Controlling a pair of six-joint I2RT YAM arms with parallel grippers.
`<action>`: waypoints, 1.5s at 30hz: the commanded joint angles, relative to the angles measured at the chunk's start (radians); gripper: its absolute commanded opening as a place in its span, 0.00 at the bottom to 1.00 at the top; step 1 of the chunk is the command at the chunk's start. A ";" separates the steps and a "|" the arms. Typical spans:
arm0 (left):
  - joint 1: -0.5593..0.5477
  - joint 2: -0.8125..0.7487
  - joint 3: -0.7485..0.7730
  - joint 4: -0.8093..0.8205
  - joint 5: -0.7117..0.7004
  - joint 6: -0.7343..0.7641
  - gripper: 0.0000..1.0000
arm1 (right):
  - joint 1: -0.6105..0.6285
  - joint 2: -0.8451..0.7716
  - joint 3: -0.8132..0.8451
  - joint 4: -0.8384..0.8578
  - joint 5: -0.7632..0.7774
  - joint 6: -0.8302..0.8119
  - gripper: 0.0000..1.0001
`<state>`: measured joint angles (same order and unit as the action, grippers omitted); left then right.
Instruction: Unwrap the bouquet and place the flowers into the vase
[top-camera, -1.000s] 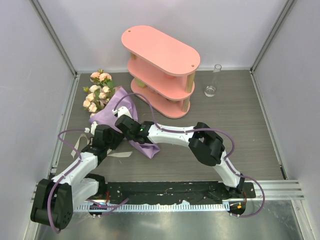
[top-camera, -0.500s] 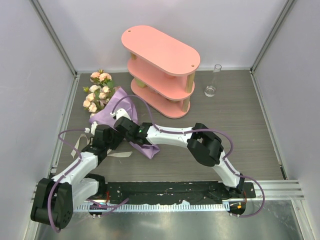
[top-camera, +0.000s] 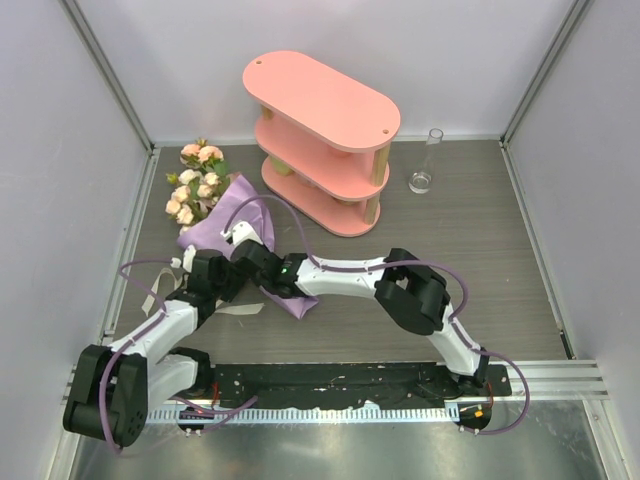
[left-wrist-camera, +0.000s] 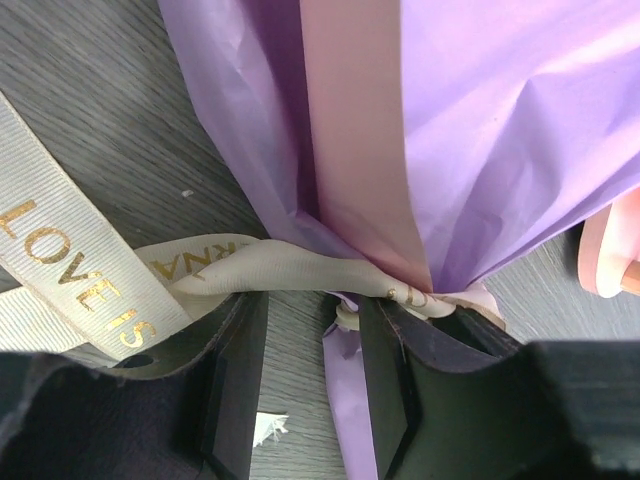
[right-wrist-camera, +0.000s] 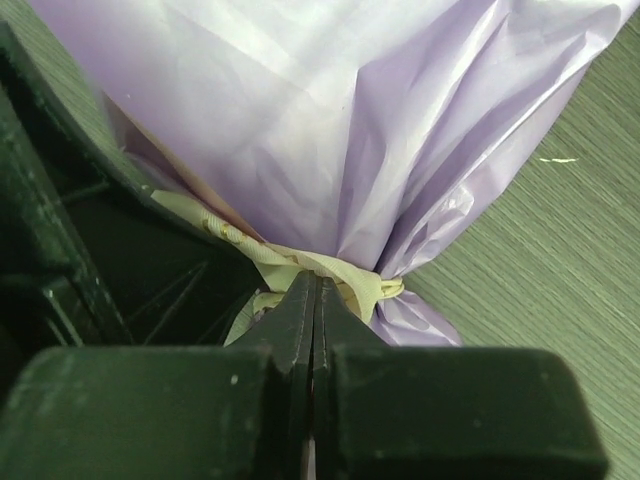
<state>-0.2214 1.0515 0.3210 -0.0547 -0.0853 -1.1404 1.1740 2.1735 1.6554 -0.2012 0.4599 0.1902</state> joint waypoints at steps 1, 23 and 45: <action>0.002 0.008 -0.003 0.035 -0.037 -0.005 0.45 | 0.009 -0.145 -0.094 0.242 0.002 -0.015 0.01; 0.004 -0.103 0.024 -0.068 -0.050 0.045 0.56 | 0.007 -0.370 -0.291 0.397 -0.027 -0.018 0.01; 0.195 -0.103 0.251 -0.234 0.037 0.123 0.50 | 0.019 -0.104 -0.052 0.057 0.006 -0.057 0.25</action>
<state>-0.1242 0.7948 0.5362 -0.3420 -0.1680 -1.0386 1.1801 2.0373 1.5387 -0.1608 0.4274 0.1780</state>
